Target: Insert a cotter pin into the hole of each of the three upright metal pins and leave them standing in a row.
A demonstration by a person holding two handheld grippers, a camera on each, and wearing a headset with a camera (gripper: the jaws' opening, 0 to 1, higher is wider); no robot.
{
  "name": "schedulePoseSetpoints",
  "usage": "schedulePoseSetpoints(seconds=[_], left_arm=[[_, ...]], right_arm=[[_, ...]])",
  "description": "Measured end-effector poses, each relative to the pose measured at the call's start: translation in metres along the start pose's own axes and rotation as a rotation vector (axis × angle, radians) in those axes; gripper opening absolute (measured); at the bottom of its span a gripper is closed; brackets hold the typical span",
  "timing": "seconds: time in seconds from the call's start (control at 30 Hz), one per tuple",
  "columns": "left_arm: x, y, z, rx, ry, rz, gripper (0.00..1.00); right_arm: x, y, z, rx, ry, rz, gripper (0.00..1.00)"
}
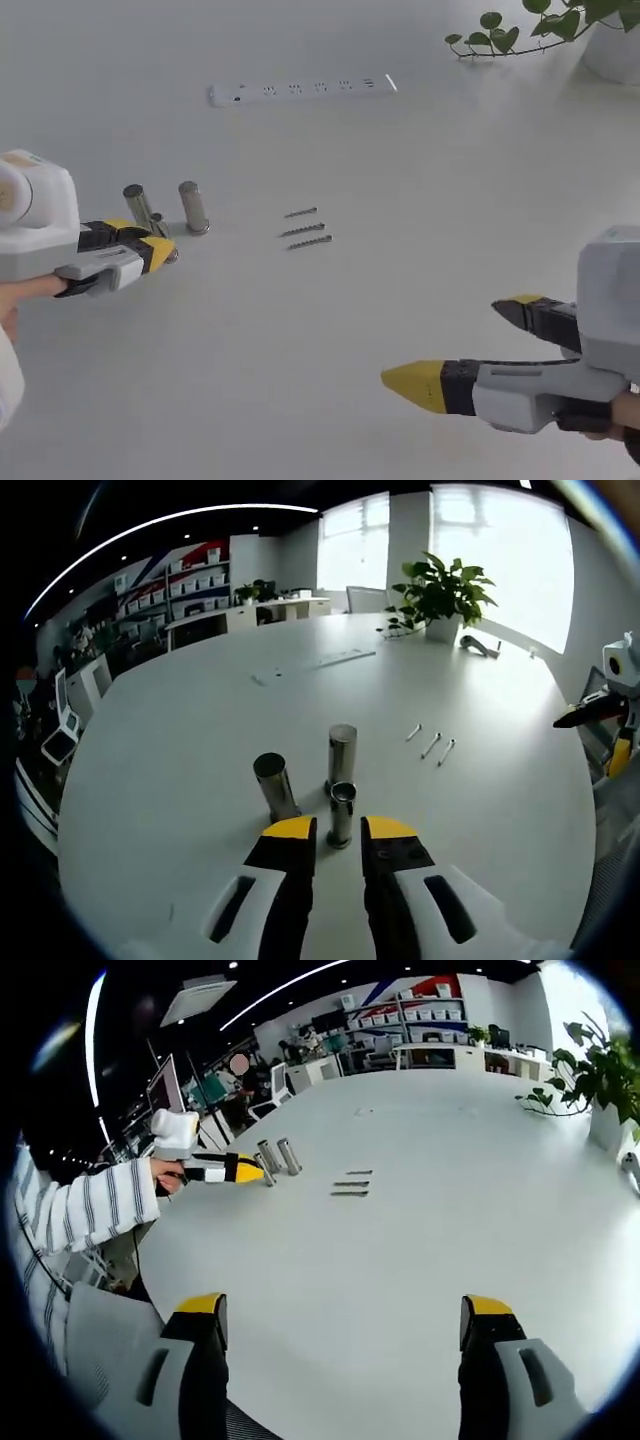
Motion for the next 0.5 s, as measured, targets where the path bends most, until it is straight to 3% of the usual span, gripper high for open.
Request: schedulePoseSetpoints(seconds=[0.07,0.23,0.5], left_arm=[[0.001,0.0,-0.001,0.0,-0.001,-0.002,0.14],[0.003,0.002,-0.006,-0.002,-0.005,-0.001,0.13],[0.003,0.003,-0.011,-0.011,0.002,-0.019,0.1]], right_arm=[[0.002,0.0,0.002,-0.012,-0.008,0.052,0.96],[0.001,-0.001,0.001,-0.007,0.006,0.018,0.96],[-0.002,0.0,0.003,-0.014,0.019,0.03,0.96]])
Point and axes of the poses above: the centre of the closed fingertips' face, and the gripper's own axes: z roughly backward along the fingers, y roughly to its left, x roughly out of its top, the point moved 3 cm from there along z, roughly backward along the fingers, and after that the axes turned 10 degrees about -z, right-handed, at the moved point
